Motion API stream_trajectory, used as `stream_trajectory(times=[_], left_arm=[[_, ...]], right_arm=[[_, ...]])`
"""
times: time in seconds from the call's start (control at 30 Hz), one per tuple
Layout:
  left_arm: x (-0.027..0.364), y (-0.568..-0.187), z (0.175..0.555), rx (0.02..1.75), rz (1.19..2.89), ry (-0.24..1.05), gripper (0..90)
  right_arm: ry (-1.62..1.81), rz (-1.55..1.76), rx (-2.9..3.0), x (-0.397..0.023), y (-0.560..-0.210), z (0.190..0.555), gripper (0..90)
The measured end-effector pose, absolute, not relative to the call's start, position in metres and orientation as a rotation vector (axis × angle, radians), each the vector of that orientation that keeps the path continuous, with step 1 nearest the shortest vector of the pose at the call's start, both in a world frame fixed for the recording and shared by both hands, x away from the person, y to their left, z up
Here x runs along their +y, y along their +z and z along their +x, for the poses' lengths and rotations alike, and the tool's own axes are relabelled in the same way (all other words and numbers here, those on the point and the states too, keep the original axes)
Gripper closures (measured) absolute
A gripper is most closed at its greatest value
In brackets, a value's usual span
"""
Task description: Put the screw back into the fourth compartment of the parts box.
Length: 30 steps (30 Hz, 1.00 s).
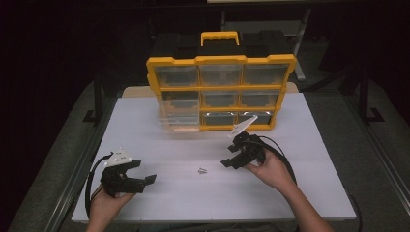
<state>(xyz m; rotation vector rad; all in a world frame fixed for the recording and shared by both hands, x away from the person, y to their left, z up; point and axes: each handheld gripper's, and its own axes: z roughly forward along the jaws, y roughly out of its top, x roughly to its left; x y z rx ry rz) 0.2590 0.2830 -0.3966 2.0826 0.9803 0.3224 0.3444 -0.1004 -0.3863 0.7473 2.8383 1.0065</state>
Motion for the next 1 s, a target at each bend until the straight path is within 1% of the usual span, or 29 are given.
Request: stream_trajectory(times=[0.17,0.23,0.27,0.33,0.37,0.43,0.6,0.67,0.87,0.9,1.0], left_arm=[[0.282,-0.397,0.259,0.980,2.086,0.322,16.5],[0.282,-0.397,0.259,0.981,2.086,0.315,16.5],[0.282,-0.397,0.259,0.974,2.092,0.318,16.5],[0.282,-0.397,0.259,0.983,2.087,0.314,16.5],[0.281,-0.397,0.259,0.988,2.078,0.313,16.5],[0.282,-0.397,0.259,0.984,2.083,0.317,16.5],[0.282,-0.397,0.259,0.982,2.081,0.316,16.5],[0.282,-0.397,0.259,0.980,2.085,0.317,16.5],[0.283,-0.397,0.259,0.973,2.084,0.323,16.5],[0.283,-0.397,0.259,0.974,2.083,0.322,16.5],[0.283,-0.397,0.259,0.972,2.084,0.324,16.5]], right_arm=[[0.991,0.682,2.866,-0.083,-0.391,0.350,41.5],[0.993,0.645,2.884,-0.073,-0.395,0.354,45.9],[0.993,0.645,2.884,-0.073,-0.395,0.354,45.9],[0.993,0.608,2.899,-0.064,-0.399,0.357,52.2],[0.993,0.608,2.899,-0.064,-0.399,0.357,52.2],[0.988,0.585,2.916,-0.055,-0.404,0.360,56.0],[0.957,0.570,2.933,-0.046,-0.411,0.361,59.9],[0.939,0.556,2.953,-0.040,-0.415,0.362,63.0],[0.929,0.517,2.987,-0.031,-0.422,0.363,66.7],[0.922,0.511,2.992,-0.028,-0.424,0.363,68.9],[0.907,0.492,2.992,-0.023,-0.426,0.363,71.5]])
